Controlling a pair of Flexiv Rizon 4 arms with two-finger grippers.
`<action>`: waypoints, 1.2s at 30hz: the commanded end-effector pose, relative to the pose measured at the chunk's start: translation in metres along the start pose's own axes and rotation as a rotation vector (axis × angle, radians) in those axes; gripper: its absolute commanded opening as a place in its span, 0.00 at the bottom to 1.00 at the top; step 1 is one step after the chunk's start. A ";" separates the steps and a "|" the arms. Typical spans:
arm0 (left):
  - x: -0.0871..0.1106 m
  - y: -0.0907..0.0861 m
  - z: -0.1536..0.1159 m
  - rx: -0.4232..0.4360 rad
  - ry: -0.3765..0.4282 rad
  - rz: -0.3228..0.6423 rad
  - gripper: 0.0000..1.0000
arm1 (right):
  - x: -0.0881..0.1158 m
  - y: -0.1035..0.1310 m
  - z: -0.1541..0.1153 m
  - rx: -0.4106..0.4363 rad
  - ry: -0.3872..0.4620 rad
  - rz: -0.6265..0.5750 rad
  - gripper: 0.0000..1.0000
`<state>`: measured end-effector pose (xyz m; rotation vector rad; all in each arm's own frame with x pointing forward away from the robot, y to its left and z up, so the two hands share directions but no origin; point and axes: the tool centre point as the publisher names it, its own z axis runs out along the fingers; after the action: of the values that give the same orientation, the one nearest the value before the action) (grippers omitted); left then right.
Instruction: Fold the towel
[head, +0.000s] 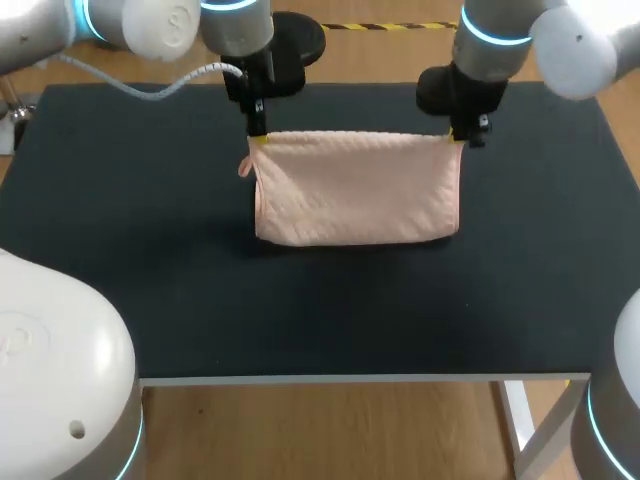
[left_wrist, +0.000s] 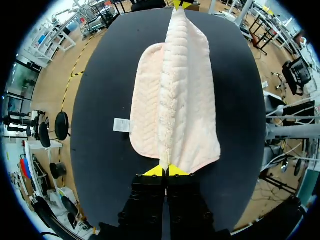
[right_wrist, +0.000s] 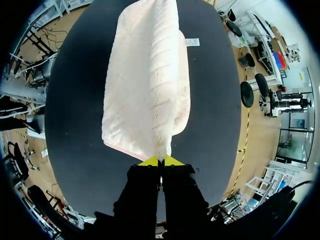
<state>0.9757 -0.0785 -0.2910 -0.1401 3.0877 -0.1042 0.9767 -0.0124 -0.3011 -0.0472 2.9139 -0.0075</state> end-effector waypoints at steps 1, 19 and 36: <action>-0.019 -0.007 0.032 -0.030 0.107 -0.014 0.00 | -0.010 0.005 0.033 0.010 0.034 0.014 0.00; -0.057 -0.007 0.068 -0.043 0.140 0.001 1.00 | -0.034 0.007 0.063 0.030 -0.009 0.058 1.00; -0.027 0.015 -0.028 0.456 0.067 0.022 1.00 | -0.069 -0.006 -0.020 -0.141 -0.301 0.126 1.00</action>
<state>1.0319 -0.0820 -0.2852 -0.1033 3.1943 -0.4847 1.0547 -0.0041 -0.2832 0.1101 2.6255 0.1607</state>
